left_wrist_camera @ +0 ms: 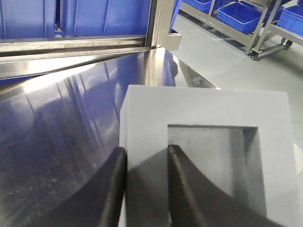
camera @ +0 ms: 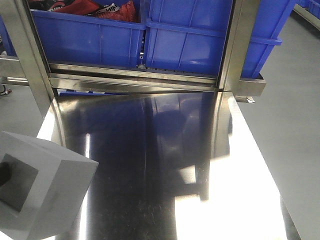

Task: Sort gray base to blue bin
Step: 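Turn the base away from the table holding the block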

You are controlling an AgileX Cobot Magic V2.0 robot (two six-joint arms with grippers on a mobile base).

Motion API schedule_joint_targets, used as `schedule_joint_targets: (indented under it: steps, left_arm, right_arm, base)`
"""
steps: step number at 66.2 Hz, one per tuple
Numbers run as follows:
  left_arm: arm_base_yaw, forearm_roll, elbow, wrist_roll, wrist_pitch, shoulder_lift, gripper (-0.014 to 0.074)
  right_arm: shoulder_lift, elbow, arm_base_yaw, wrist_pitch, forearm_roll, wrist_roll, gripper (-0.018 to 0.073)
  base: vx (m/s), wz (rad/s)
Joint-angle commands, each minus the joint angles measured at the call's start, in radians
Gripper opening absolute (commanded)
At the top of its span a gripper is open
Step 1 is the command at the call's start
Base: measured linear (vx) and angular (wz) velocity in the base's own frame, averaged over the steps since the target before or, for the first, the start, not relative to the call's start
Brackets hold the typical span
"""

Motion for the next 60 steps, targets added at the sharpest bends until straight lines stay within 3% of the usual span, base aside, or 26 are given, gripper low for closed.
schedule_joint_targets:
  steps: [1, 28, 60]
  left_arm:
    - [-0.008, -0.032, -0.028, -0.005, -0.098, 0.002, -0.0006]
    - [-0.008, -0.032, -0.028, -0.005, -0.098, 0.002, -0.0006]
    - [-0.008, -0.032, -0.028, -0.005, -0.098, 0.002, -0.0006]
  right_arm:
    - [-0.009, -0.004, -0.004, -0.079, -0.006, -0.007, -0.0004]
    - [-0.009, -0.004, -0.004, -0.079, -0.006, -0.007, -0.0004]
    - [-0.009, -0.004, -0.004, -0.079, -0.006, -0.007, -0.0004]
  base:
    - [0.0, 0.0]
    - [-0.03, -0.1]
    - [-0.12, -0.49]
